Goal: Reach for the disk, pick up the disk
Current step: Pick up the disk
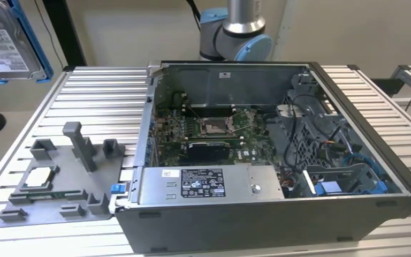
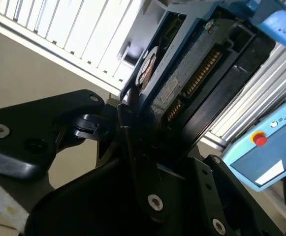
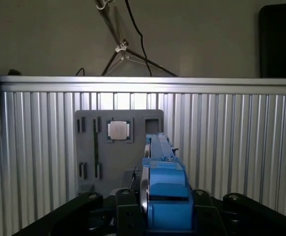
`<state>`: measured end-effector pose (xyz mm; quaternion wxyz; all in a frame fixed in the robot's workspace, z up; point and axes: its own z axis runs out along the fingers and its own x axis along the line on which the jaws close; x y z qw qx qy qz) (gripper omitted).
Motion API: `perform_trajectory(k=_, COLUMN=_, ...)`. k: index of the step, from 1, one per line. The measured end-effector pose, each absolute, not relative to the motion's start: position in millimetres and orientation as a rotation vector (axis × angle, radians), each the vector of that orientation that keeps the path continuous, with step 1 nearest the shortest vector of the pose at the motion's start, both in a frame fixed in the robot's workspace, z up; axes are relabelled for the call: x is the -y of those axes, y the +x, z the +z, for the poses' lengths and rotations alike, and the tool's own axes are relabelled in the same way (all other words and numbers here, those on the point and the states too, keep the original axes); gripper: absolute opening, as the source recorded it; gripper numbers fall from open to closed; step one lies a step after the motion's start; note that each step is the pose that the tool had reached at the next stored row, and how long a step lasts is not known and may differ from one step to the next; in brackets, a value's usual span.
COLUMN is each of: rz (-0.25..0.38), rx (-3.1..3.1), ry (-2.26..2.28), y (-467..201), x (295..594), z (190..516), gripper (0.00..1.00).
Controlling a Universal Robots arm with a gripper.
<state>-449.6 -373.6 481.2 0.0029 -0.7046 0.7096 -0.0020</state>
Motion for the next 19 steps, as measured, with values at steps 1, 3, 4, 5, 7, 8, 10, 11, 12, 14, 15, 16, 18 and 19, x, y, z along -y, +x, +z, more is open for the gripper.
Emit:
perform_trajectory(k=1, rz=-0.006, rx=-2.225, ry=-2.210, y=-450, x=374, z=486, gripper=0.00)
perform_trajectory(k=3, rz=-0.006, rx=-2.225, ry=-2.210, y=-450, x=374, z=495, gripper=0.00)
perform_trajectory(k=4, rz=-0.006, rx=-2.225, ry=-2.210, y=-450, x=374, z=499, gripper=0.00)
perform_trajectory(k=5, rz=-0.006, rx=-2.225, ry=-2.210, y=-450, x=374, z=504, gripper=0.00)
perform_trajectory(k=7, rz=-0.006, rx=-2.225, ry=-2.210, y=-450, x=374, z=506, gripper=0.00)
perform_trajectory(k=8, rz=-0.006, rx=-2.225, ry=-2.210, y=-450, x=374, z=506, gripper=0.00)
perform_trajectory(k=10, rz=-0.006, rx=-2.225, ry=-2.210, y=-450, x=374, z=506, gripper=0.00)
perform_trajectory(k=11, rz=-0.006, rx=-2.225, ry=-2.210, y=-450, x=374, z=506, gripper=0.00)
perform_trajectory(k=12, rz=-0.006, rx=-2.225, ry=-2.210, y=-450, x=374, z=506, gripper=0.00)
perform_trajectory(k=14, rz=-0.006, rx=-2.225, ry=-2.210, y=-450, x=374, z=506, gripper=0.00)
perform_trajectory(k=15, rz=-0.006, rx=-2.225, ry=-2.210, y=-450, x=374, z=506, gripper=0.00)
perform_trajectory(k=16, rz=-0.006, rx=-2.225, ry=-2.210, y=-450, x=374, z=506, gripper=0.00)
perform_trajectory(k=18, rz=-0.006, rx=-2.225, ry=-2.210, y=-445, x=374, z=506, gripper=0.00)
perform_trajectory(k=19, rz=-0.006, rx=-2.226, ry=-2.210, y=-440, x=373, z=506, gripper=0.00)
